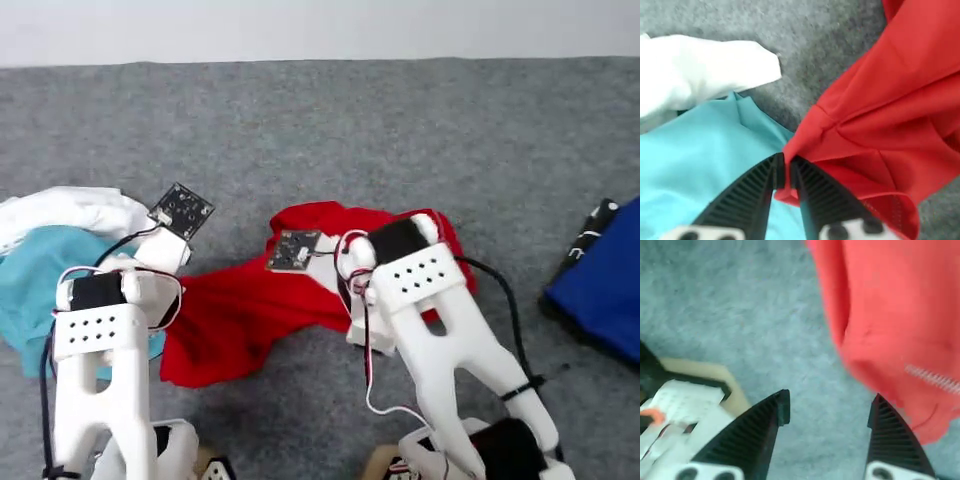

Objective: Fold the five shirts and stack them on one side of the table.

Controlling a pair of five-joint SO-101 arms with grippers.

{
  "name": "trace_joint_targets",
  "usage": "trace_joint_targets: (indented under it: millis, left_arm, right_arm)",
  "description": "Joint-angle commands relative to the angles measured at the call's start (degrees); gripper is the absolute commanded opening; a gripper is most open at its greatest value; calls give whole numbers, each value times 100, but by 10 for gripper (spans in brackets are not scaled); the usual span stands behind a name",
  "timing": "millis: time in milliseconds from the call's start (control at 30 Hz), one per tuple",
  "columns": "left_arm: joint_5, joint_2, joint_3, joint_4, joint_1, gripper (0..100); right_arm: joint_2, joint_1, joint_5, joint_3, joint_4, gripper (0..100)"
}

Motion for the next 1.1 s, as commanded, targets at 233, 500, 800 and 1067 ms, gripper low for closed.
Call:
trace_joint_targets:
  millis: [233,500,800,1067]
  left_arm:
    - [-18,-18,13,-141,-35,3]
    - [-26,-18,84,-158,-35,3]
    - [-26,-53,435,-422,-35,3]
    - [-26,-70,163,-237,62,3]
  right_arm:
    - [1218,-75,-62,-18,-1191,262]
    - [1912,-40,-70,-18,-2009,258]
    - [2308,75,-44,-26,-2422,31]
    - [2149,84,-44,-598,-1886,10]
